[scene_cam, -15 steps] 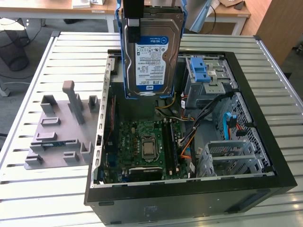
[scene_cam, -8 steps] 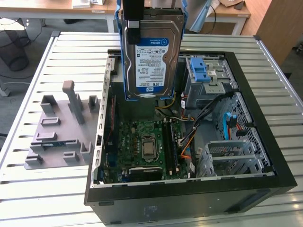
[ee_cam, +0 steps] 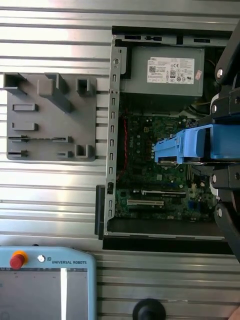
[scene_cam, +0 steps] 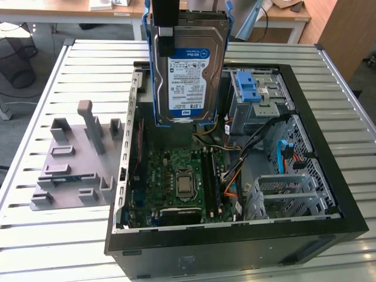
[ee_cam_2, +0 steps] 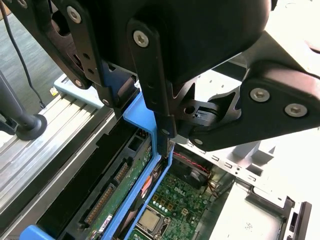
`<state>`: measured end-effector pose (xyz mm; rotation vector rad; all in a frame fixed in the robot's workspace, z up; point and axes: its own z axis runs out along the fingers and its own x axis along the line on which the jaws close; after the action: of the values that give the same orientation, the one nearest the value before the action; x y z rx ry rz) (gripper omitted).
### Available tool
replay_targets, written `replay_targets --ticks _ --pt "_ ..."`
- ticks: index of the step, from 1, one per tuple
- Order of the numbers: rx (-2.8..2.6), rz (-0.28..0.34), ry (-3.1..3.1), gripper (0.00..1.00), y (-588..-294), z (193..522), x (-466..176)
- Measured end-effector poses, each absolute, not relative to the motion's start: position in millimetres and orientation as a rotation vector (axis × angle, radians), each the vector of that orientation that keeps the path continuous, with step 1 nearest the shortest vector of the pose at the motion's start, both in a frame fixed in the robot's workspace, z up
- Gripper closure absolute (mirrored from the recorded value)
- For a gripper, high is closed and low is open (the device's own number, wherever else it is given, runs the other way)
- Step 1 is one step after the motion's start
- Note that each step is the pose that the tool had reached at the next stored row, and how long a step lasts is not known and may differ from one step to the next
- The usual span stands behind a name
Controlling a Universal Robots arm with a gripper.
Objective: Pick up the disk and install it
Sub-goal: 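Insert the disk into the insertion slot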
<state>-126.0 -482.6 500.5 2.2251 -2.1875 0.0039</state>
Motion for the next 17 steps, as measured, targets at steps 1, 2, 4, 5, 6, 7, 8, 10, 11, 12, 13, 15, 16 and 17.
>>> replay_targets --ticks 1,2,4,5,6,7,8,10,11,12,13,15,16,17 --pt "2.225 0.004 -2.188 0.64 -482.7 500.6 -126.1" --pt "2.225 0.004 -2.187 0.64 -482.7 500.5 -126.1" --pt "2.225 0.004 -2.187 0.64 -482.7 500.5 -126.1" --pt "2.225 0.004 -2.187 0.64 -482.7 500.5 -126.1" --pt "2.225 0.004 -2.187 0.64 -482.8 500.5 -126.1" --pt "2.225 0.004 -2.187 0.64 -483.1 500.5 -126.1" --pt "2.225 0.005 -2.187 0.64 -483.7 500.5 -126.0" --pt "2.224 0.006 -2.187 0.64 -486.2 500.5 -126.1" --pt "2.224 0.006 -2.186 0.64 -487.7 500.4 -126.1" --pt "2.224 0.007 -2.186 0.64 -489.4 500.3 -126.0" --pt "2.224 0.007 -2.186 0.64 -491.4 500.2 -126.1" --pt "2.224 0.007 -2.186 0.64 -495.8 499.8 -126.0" --pt "2.224 0.007 -2.186 0.64 -498.4 499.5 -125.9" --pt "2.224 0.007 -2.186 0.64 -500.9 499.3 -125.5"
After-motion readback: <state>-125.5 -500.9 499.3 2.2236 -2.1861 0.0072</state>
